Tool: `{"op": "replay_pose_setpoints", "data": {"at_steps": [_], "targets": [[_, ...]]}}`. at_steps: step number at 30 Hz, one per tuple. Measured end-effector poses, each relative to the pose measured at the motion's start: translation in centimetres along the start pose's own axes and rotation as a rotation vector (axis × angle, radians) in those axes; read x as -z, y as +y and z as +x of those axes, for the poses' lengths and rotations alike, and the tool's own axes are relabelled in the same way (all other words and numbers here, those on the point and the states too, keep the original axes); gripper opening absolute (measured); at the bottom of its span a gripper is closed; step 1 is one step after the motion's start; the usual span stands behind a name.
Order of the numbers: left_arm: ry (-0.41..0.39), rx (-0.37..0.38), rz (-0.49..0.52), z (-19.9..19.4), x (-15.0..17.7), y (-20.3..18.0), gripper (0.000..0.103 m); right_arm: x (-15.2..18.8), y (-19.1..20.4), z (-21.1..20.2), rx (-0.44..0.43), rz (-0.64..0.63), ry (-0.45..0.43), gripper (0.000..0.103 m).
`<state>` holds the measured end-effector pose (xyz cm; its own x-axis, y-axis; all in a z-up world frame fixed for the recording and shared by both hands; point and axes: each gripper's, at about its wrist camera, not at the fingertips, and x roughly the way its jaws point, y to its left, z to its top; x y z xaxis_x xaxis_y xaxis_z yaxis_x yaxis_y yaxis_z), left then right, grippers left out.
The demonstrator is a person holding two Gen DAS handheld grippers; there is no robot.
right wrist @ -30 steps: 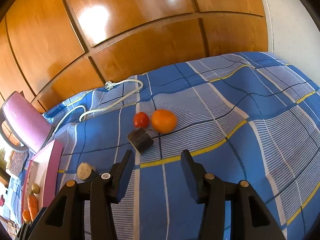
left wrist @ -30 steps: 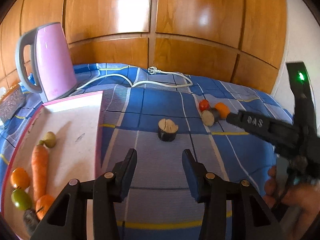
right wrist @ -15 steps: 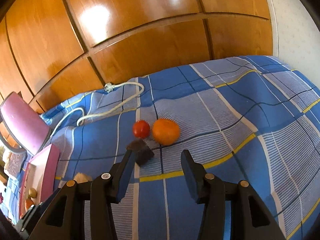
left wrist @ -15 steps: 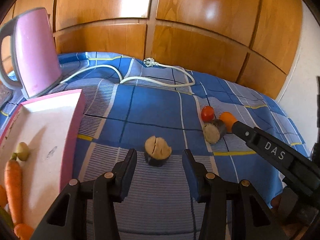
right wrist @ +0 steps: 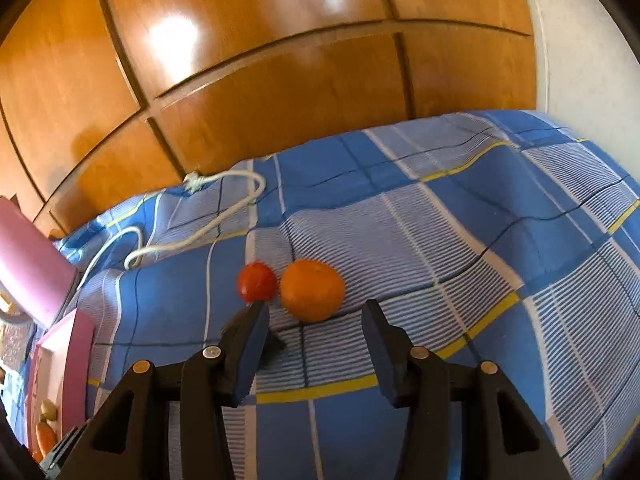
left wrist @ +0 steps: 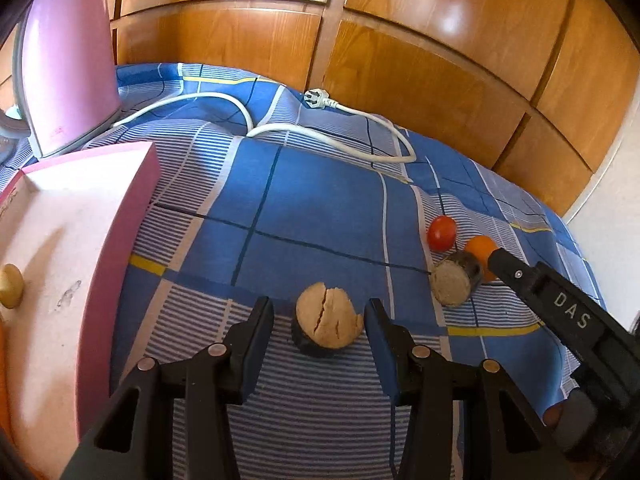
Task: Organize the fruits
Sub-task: 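Move the left tool to the cut brown fruit while the right tool grasps a tangerine, then close the left tool on the cut brown fruit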
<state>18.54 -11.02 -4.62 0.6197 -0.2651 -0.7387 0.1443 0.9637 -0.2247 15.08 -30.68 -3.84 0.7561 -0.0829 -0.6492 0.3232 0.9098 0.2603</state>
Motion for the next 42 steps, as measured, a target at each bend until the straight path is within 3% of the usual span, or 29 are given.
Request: {"op": "replay_pose_setpoints", "data": {"at_steps": [12,22,24,42], "targets": [[0.004,-0.002,0.012,0.5,-0.2,-0.2,0.055,-0.9,-0.3,2.6,-0.01,0.05,0.066,0.049],[0.002,-0.034,0.02,0.9,-0.4,-0.3,0.052,-1.6,0.0,3.7,-0.021,0.042,0.073,0.049],[0.002,-0.036,0.021,0.9,-0.4,-0.3,0.052,-1.6,0.0,3.7,-0.021,0.045,0.073,0.041],[0.0,-0.03,0.001,0.9,-0.5,-0.1,0.047,-1.4,-1.4,2.7,0.018,0.062,0.06,0.039]]}}
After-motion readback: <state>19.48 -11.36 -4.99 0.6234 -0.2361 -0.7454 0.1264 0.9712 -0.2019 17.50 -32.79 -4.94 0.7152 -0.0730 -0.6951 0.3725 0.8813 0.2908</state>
